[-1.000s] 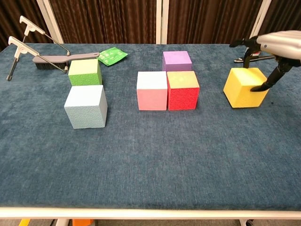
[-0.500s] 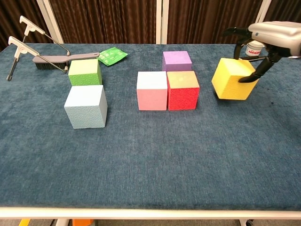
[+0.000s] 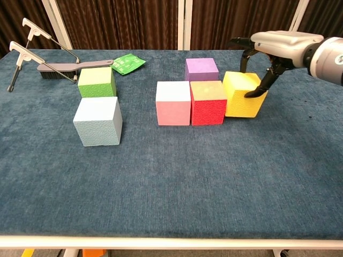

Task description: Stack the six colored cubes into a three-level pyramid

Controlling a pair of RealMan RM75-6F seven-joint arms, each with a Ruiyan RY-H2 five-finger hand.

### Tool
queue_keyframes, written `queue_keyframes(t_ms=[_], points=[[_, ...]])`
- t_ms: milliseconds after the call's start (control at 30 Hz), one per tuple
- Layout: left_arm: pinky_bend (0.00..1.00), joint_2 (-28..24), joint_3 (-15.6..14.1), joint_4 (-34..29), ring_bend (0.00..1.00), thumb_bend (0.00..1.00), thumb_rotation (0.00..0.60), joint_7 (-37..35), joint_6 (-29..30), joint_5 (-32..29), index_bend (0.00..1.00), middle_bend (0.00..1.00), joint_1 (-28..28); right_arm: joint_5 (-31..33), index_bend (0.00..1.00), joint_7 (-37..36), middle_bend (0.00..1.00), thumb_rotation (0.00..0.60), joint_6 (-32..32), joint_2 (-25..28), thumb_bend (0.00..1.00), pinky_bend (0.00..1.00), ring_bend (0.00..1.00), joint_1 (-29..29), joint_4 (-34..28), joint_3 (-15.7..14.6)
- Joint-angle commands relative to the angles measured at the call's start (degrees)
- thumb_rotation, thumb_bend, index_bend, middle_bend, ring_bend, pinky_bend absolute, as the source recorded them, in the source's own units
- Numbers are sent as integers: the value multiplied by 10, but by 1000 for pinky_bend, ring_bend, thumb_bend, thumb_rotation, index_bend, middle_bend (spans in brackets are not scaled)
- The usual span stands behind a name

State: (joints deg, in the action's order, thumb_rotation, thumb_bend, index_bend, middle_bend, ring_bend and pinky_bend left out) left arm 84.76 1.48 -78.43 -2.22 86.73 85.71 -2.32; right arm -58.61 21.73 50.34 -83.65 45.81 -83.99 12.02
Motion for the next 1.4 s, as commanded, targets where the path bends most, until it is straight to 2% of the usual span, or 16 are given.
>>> queue_keyframes(t_ms=[33,433,1400], points=[[0,0,0,1,0,37,600,-1,-1,0,115,88,0,1,0,7,479,600,-3,-3,92,0,60,6,2,-1],[0,3,-2,7,0,37,600,-5,-2,2,115,88,-1,8,0,29,477,600,-3,1,92,0,60,15,-5,-14],[0,3,-5,8,0,37,600,-4,-3,1,115,88,2,-18,0,6,480,600,5,-17,92,0,73,17,12,-23]])
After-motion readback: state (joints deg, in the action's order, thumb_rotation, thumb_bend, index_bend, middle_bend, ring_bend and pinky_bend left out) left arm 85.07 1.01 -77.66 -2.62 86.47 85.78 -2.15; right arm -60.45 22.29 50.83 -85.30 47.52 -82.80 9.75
